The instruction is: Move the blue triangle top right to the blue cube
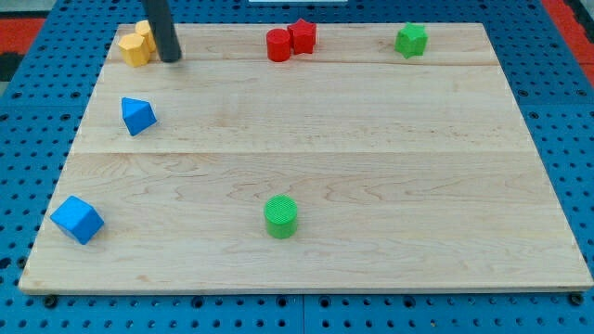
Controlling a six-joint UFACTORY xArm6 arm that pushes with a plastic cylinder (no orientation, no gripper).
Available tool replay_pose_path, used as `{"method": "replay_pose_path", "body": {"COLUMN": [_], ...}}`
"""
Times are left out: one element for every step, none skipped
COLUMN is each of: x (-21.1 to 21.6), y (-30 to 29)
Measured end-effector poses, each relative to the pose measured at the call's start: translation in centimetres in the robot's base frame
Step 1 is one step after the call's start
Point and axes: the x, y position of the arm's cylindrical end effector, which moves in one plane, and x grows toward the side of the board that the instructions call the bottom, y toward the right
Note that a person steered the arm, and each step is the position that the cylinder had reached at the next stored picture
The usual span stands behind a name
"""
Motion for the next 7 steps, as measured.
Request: {"method": "replay_pose_path", "body": {"x": [5.9, 12.6, 16.0, 8.9, 5.3, 12.0, 18.1], "y": [-2.6, -3.1, -2.9, -2.9, -6.2, -6.4, -6.3]}}
